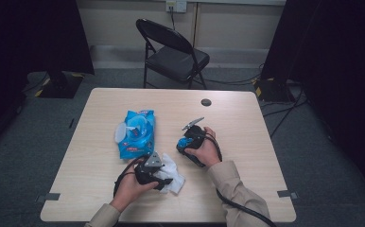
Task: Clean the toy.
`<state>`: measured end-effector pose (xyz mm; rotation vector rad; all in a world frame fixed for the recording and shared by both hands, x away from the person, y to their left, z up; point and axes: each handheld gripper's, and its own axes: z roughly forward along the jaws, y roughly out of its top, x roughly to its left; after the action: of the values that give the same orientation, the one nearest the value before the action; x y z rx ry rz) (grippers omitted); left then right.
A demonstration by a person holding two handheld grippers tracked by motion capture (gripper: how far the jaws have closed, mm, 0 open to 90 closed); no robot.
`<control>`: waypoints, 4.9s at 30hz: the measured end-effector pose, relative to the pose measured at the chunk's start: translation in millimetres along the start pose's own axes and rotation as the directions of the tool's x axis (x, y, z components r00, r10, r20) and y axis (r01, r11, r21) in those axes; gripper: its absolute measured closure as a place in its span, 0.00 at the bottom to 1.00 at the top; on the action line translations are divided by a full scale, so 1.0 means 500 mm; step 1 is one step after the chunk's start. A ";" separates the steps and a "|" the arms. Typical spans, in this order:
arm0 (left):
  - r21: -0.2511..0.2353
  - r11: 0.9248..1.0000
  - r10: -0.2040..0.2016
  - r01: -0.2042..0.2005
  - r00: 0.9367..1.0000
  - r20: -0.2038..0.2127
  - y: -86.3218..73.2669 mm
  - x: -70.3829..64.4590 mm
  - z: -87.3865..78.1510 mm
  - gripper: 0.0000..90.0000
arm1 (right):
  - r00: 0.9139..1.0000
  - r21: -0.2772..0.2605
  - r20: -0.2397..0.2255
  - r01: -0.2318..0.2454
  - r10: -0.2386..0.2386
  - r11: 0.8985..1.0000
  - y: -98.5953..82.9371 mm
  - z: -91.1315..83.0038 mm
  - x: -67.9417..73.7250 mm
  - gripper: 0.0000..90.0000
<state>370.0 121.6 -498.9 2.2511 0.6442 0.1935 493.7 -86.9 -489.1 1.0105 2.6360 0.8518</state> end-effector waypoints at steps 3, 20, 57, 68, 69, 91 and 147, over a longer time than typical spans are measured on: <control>0.000 1.000 0.003 -0.003 1.000 -0.001 0.000 0.000 0.000 0.37 | 1.000 -0.010 0.006 0.002 -0.002 1.000 0.001 0.002 0.001 0.25; -0.002 1.000 0.001 -0.001 1.000 0.001 0.000 0.001 0.000 0.38 | 1.000 -0.071 0.009 -0.007 0.008 0.997 -0.008 -0.012 0.000 0.27; -0.001 1.000 0.008 -0.008 1.000 0.004 0.009 -0.001 0.000 0.34 | 0.987 -0.460 -0.129 -0.144 0.095 0.876 -0.129 -0.191 -0.037 0.27; -0.009 0.997 0.077 -0.077 0.996 0.035 0.032 -0.013 -0.003 0.31 | 0.988 -0.483 -0.129 -0.136 0.083 0.865 -0.131 -0.221 -0.028 0.27; -0.009 0.997 0.077 -0.077 0.996 0.035 0.032 -0.013 -0.003 0.31 | 0.988 -0.483 -0.129 -0.136 0.083 0.865 -0.131 -0.221 -0.028 0.27; -0.068 0.993 -0.090 0.096 0.992 0.092 0.094 0.011 -0.039 0.89 | 0.986 -0.471 -0.165 -0.097 0.020 0.877 -0.139 -0.233 0.005 0.27; -0.167 0.985 -0.047 0.054 0.998 0.045 0.322 0.040 -0.032 0.89 | 0.969 -0.460 -0.208 0.020 -0.129 0.888 -0.102 -0.227 0.068 0.27</control>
<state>444.8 49.5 -373.2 2.0699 0.6384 0.1697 398.2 -145.8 -425.0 0.7132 2.4397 1.5608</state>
